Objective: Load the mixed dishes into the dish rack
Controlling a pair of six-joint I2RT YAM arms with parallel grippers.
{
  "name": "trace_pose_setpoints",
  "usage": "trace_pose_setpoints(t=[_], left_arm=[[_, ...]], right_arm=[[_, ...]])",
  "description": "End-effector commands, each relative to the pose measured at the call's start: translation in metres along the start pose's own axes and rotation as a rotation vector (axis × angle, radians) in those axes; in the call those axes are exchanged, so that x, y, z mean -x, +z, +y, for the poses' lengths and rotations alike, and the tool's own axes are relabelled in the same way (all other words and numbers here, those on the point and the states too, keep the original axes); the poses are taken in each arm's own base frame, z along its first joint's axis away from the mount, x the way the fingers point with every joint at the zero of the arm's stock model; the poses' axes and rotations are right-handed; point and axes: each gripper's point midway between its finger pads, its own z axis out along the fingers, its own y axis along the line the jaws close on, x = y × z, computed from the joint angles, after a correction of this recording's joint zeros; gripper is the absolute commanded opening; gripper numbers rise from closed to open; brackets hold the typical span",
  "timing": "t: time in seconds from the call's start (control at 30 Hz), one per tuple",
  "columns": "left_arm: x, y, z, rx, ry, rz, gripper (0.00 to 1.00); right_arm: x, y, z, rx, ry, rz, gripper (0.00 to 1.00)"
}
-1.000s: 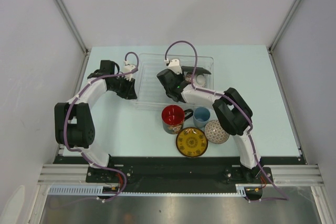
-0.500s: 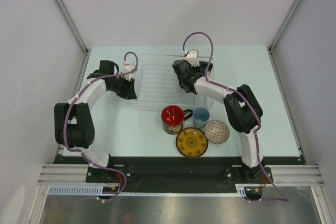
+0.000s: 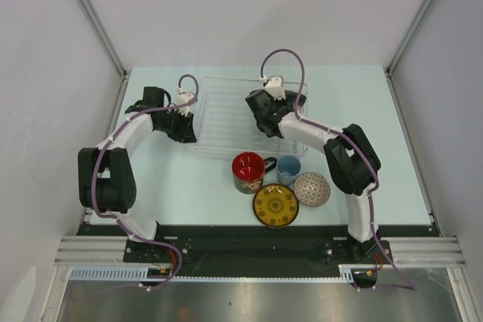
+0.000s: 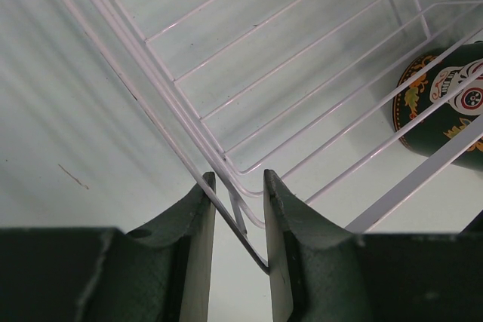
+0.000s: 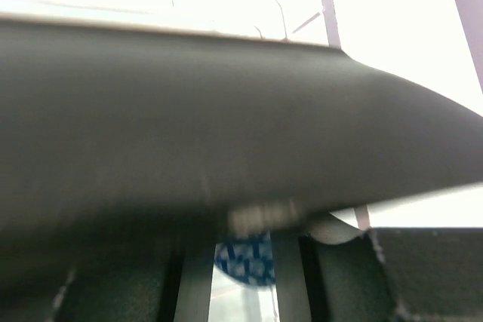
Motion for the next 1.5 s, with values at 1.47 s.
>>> trace_pose_setpoints(t=[1.47], left_arm=[[-0.028,0.000,-0.015,-0.088,0.073,0.086,0.20]], right_arm=[[-0.217,-0.207,-0.169,0.054,0.318,0.761,0.41]])
